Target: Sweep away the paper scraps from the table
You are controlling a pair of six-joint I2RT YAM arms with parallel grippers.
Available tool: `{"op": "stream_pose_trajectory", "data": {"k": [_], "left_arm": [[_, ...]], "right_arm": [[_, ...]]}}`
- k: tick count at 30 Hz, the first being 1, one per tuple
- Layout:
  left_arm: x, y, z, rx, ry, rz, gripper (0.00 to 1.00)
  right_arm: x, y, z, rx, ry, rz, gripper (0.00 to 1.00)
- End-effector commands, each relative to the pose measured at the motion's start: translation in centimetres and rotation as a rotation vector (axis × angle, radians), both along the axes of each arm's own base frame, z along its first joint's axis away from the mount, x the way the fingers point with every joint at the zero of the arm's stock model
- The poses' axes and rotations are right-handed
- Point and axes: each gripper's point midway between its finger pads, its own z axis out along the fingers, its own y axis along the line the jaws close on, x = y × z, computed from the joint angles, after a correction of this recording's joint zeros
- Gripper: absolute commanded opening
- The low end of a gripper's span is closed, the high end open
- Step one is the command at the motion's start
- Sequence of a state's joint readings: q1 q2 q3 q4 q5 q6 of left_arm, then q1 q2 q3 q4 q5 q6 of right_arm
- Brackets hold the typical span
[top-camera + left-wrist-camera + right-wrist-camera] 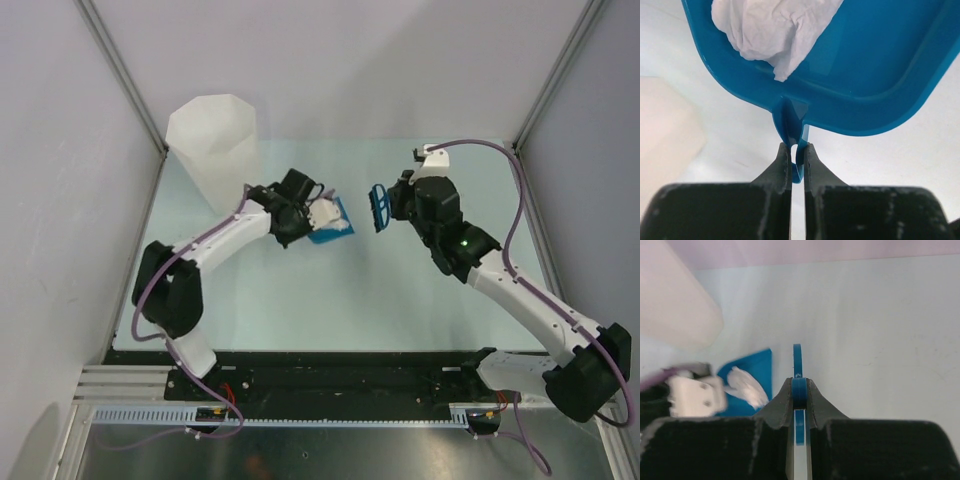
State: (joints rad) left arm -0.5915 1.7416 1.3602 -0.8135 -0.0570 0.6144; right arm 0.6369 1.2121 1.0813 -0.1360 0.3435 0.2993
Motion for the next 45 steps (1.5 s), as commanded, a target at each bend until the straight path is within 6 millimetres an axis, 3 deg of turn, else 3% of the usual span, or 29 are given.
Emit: {"op": "stream_pose_trajectory", "data": {"k": [1,5,12,16,17,19,20,22,25,28,29,30,32,35,37,41,45], "left_arm": [[3.1,-0.5,8.9,-0.168,-0.206,0.073,0.0],[5.6,2.2,15.2,-0.216,-0.366,0.166,0.0],[7.0,7.0,22.9,-0.201,-0.573,0.267,0.0],[7.8,11.2,26.1,-0.136,-0.663,0.376,0.0],[7.9,12.0,27.9,-0.135,-0.702,0.398,0.0],[8.1,14.8,29.5,-0.068,-0.749,0.469,0.0],[8.1,15.9,31.3,-0.046,-0.798,0.499,0.0],[8.0,19.1,33.0,0.102,-0.855,0.578,0.0],[8.2,22.6,34.4,0.378,-0.878,0.661,0.0],[8.6,24.5,35.7,0.625,-0.864,0.71,0.0],[8.3,24.9,37.1,0.658,-0.882,0.732,0.0],[9.1,24.9,37.0,0.743,-0.854,0.703,0.0],[8.2,25.7,38.8,0.852,-0.848,0.748,0.0],[8.5,25.9,39.3,1.008,-0.778,0.716,0.0],[8.3,26.0,39.1,1.096,-0.712,0.671,0.0],[7.9,26.0,36.6,1.241,-0.568,0.577,0.0],[7.4,25.5,36.9,1.278,-0.55,0.57,0.0]], "right_arm": [[-0.2,-2.7,0.8,-0.046,-0.003,-0.069,0.0],[-0.6,-3.0,0.2,-0.055,0.009,-0.061,0.0],[-0.8,-2.6,-2.4,-0.089,0.066,-0.034,0.0],[-0.7,-2.3,-3.8,-0.1,0.096,-0.019,0.0],[-0.8,-2.2,-4.2,-0.105,0.104,-0.014,0.0],[-0.9,-1.8,-4.7,-0.103,0.113,0.006,0.0],[-0.9,-1.7,-5.1,-0.108,0.121,0.013,0.0],[-0.9,-1.4,-5.6,-0.112,0.131,0.024,0.0],[-0.9,-1.2,-6.0,-0.116,0.135,0.034,0.0],[-0.9,-0.9,-6.2,-0.114,0.134,0.044,0.0],[-0.9,-0.9,-6.3,-0.114,0.135,0.044,0.0],[-0.8,-0.8,-6.5,-0.115,0.139,0.044,0.0],[-0.8,-0.7,-6.8,-0.116,0.149,0.047,0.0],[-1.0,-0.4,-6.8,-0.113,0.152,0.068,0.0],[-1.1,-0.4,-6.7,-0.117,0.149,0.072,0.0],[-1.3,-0.9,-6.7,-0.132,0.144,0.061,0.0],[-1.3,-0.9,-6.5,-0.127,0.135,0.066,0.0]]}}
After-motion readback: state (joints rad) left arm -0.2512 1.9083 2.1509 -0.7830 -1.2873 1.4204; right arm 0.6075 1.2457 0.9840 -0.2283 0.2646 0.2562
